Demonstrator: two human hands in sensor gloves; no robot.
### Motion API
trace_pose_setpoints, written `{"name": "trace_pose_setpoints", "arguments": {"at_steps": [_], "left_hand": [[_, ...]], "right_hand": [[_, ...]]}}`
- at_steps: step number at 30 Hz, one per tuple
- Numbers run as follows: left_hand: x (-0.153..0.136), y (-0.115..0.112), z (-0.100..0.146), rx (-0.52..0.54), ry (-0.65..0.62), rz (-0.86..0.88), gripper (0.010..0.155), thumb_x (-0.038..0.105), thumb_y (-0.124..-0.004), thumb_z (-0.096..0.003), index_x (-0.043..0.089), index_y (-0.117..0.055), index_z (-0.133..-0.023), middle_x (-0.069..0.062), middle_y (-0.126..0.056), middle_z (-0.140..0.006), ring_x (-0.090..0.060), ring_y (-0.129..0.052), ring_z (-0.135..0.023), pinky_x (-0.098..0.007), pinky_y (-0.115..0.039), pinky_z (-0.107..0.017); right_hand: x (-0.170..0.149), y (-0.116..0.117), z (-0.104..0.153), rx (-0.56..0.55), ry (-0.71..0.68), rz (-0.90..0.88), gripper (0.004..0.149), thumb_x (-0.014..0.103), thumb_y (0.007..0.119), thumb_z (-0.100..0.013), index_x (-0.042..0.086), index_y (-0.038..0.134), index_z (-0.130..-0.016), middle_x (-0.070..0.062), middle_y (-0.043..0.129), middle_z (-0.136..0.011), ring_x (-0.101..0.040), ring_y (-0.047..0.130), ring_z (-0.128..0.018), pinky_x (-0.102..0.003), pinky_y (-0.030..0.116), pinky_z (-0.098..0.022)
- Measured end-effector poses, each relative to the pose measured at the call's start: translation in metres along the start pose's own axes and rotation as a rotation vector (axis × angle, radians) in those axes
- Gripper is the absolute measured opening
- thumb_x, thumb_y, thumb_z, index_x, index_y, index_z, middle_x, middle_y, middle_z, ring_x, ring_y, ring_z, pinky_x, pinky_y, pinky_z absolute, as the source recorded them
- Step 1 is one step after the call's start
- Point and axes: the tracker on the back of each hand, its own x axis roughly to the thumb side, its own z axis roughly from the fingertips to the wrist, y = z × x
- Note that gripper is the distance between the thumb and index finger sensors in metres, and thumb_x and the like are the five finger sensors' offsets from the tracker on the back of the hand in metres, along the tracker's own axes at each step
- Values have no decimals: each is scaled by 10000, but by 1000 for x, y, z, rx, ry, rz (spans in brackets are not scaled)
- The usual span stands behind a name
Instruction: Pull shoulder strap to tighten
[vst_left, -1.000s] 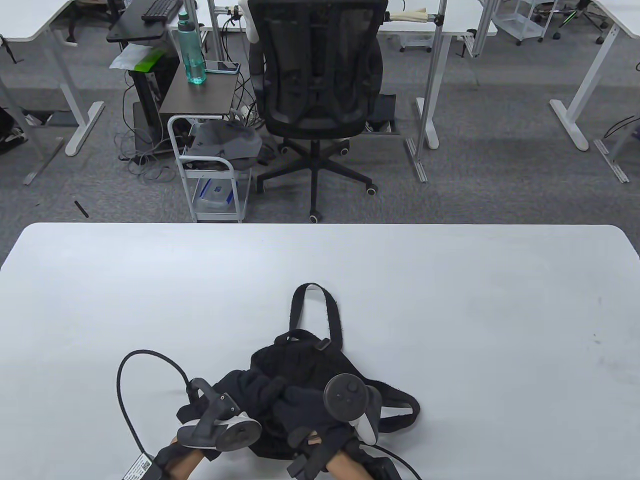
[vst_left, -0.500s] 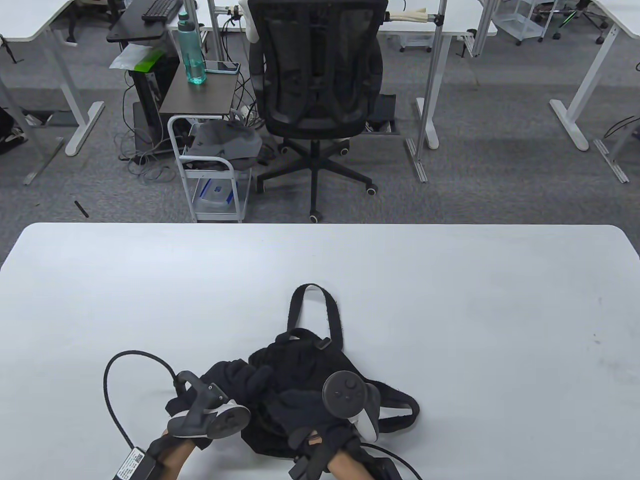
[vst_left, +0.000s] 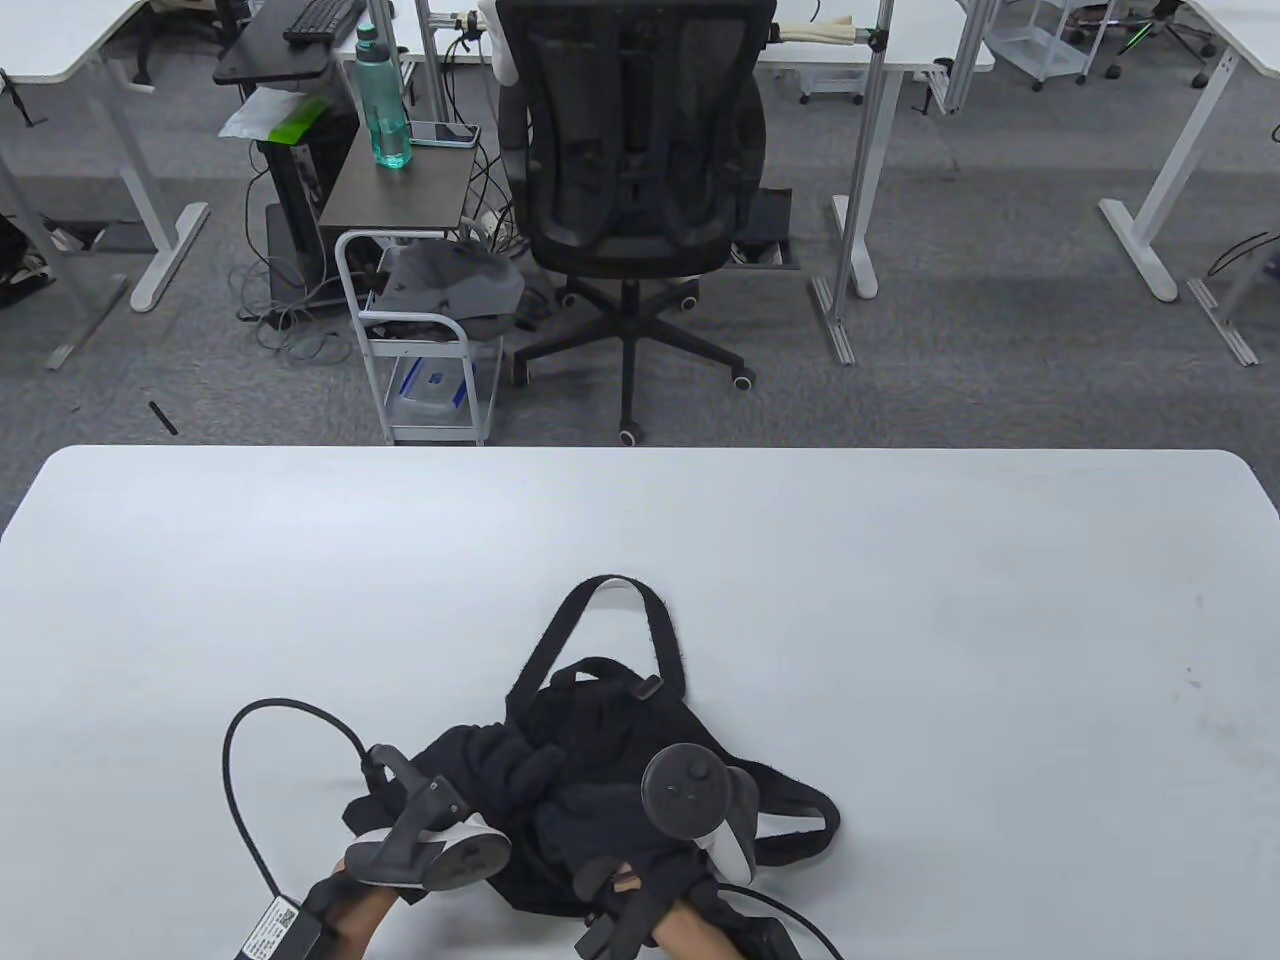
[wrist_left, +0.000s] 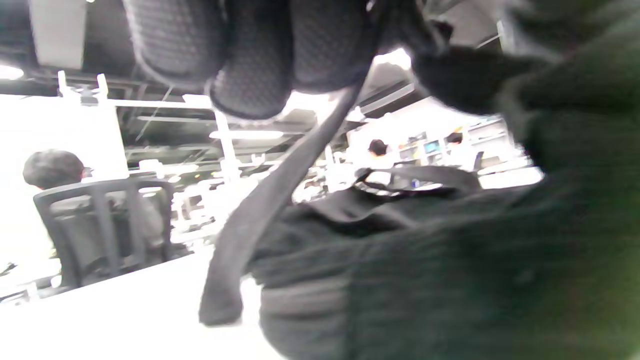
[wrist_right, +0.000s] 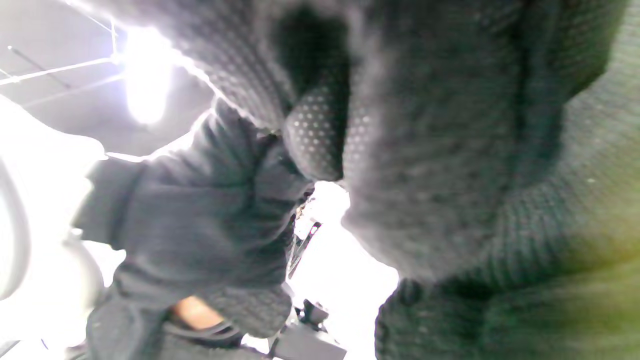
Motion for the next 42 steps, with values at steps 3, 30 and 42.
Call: {"name": "trace_pose_setpoints", "arguments": {"at_steps": [3,30,42], "left_hand": [[-3,0,2,9,26,71,644,420,-585,-310,366,-573,-952,73,-910,-681,-215,-920,-724,-385,-806,-550],[8,13,4,98,-10,-125,638,444,-600,-318,329,-598,-946,141,-1002,-617,-153,-1059,-632,-284,-940,-422],[31,18,1,117,-98,-45,643,438,-616,-304,287,-637,-928,97,-1072,-539,-126,-1103,-325,-261,-944,-228]], "right_hand": [[-1,0,-1,8,7,0,381,333,846,-436,22,1030,-559,-173,1104,-433,-321,1068,-262,-536,822,-432],[-5,-2,-2,23,33,35,402,326,860,-434,12,1001,-641,-212,1073,-543,-377,1050,-364,-577,776,-468],[0,-3,-1,-3,-8,18,402,333,830,-443,1,1013,-578,-187,1093,-445,-331,1061,-274,-543,816,-431]]}}
